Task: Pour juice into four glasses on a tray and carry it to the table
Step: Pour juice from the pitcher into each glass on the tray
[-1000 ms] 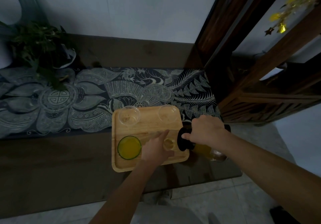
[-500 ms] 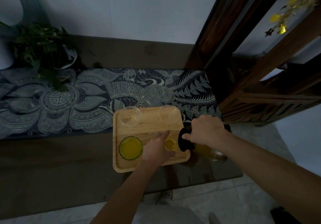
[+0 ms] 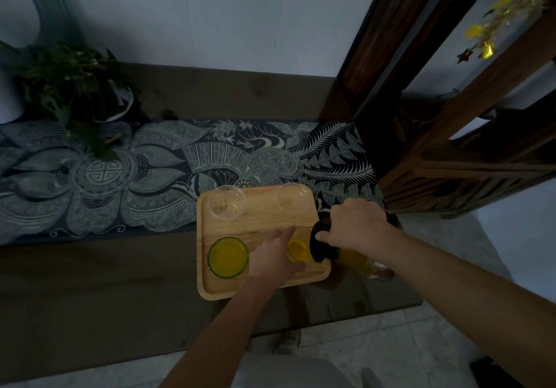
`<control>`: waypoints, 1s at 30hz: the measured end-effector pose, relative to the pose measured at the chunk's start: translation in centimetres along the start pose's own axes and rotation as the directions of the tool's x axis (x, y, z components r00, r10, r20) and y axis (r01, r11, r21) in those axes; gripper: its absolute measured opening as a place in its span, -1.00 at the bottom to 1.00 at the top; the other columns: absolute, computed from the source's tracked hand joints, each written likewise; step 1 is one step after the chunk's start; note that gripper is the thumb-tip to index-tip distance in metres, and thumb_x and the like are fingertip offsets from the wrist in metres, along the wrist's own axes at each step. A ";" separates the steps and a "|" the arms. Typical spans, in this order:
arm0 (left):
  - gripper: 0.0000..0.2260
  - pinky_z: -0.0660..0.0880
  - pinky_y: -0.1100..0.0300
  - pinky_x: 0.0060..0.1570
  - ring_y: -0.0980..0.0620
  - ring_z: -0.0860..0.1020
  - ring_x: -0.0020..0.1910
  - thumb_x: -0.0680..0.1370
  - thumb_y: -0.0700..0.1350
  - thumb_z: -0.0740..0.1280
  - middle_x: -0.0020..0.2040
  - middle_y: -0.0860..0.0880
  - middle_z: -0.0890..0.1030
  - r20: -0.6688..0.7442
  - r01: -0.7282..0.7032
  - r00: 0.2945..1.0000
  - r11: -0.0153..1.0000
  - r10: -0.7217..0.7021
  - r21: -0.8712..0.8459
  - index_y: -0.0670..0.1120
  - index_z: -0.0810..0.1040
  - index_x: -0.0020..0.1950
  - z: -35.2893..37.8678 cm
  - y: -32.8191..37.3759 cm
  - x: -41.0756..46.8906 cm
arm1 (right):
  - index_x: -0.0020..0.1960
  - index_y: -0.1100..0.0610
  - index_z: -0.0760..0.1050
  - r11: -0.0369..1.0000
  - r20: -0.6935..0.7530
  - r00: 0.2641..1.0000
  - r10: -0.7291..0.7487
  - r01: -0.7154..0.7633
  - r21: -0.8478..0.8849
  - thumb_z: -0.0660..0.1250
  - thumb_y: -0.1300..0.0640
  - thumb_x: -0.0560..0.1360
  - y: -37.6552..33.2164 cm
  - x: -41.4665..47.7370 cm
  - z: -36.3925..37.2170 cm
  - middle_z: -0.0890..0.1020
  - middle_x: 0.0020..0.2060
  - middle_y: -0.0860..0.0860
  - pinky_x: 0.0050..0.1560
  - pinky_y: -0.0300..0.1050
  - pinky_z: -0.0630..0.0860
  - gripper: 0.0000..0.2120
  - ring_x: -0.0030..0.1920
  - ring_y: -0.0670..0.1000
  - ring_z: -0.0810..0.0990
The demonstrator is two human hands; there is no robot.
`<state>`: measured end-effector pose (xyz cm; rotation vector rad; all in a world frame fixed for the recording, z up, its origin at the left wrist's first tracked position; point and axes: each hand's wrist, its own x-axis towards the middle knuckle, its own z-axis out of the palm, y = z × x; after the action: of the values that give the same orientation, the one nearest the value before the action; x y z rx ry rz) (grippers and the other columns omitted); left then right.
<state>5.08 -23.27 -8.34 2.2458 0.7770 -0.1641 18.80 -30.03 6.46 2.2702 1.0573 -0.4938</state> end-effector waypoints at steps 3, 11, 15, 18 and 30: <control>-0.14 0.57 -0.06 0.15 -0.10 0.49 0.36 0.37 0.19 0.52 0.50 0.04 0.40 -0.004 -0.003 1.000 1.000 0.003 0.007 0.16 0.18 0.58 0.1 0.0 0.0 | 0.26 0.08 0.51 1.000 0.003 1.000 0.005 -0.005 0.005 0.23 -0.41 0.51 0.0 0.0 0.0 0.57 0.17 0.08 -0.07 0.00 0.43 -0.39 0.17 0.15 0.57; -0.13 0.58 -0.04 0.11 -0.11 0.52 0.33 0.36 0.20 0.51 0.48 0.06 0.43 0.003 -0.005 1.000 1.000 0.005 0.007 0.18 0.17 0.58 0.1 -0.2 0.1 | 0.29 0.09 0.50 1.000 0.024 1.000 0.015 -0.015 -0.005 0.23 -0.41 0.52 -0.3 0.2 -0.1 0.57 0.21 0.09 -0.06 0.00 0.43 -0.37 0.19 0.16 0.56; -0.13 0.57 -0.04 0.14 -0.09 0.50 0.35 0.36 0.18 0.52 0.49 0.05 0.42 -0.002 -0.014 1.000 1.000 0.014 -0.001 0.17 0.18 0.58 0.1 -0.1 0.1 | 0.30 0.09 0.50 1.000 0.034 0.999 0.013 -0.012 -0.014 0.22 -0.41 0.52 -0.3 0.3 -0.2 0.56 0.22 0.09 -0.07 0.01 0.44 -0.37 0.20 0.16 0.56; -0.12 0.57 -0.07 0.14 -0.10 0.51 0.35 0.34 0.19 0.52 0.49 0.06 0.42 0.004 -0.005 1.000 1.000 0.005 -0.005 0.19 0.17 0.57 0.1 -0.2 0.1 | 0.29 0.09 0.50 1.000 0.039 0.999 0.011 -0.010 -0.022 0.22 -0.40 0.53 -0.4 0.4 -0.3 0.56 0.20 0.09 -0.08 0.00 0.44 -0.37 0.18 0.15 0.57; -0.12 0.57 -0.03 0.14 -0.09 0.52 0.33 0.34 0.18 0.53 0.48 0.07 0.43 -0.010 -0.017 1.000 1.000 0.017 -0.009 0.18 0.19 0.57 0.1 -0.2 0.3 | 0.29 0.10 0.51 0.999 0.034 0.999 0.029 -0.029 -0.019 0.25 -0.40 0.51 -0.8 0.5 -0.6 0.56 0.20 0.09 -0.07 -0.01 0.42 -0.37 0.19 0.15 0.56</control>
<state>5.19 -23.07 -8.60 2.2452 0.7623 -0.1414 18.55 -29.00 6.35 2.2501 1.0066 -0.5076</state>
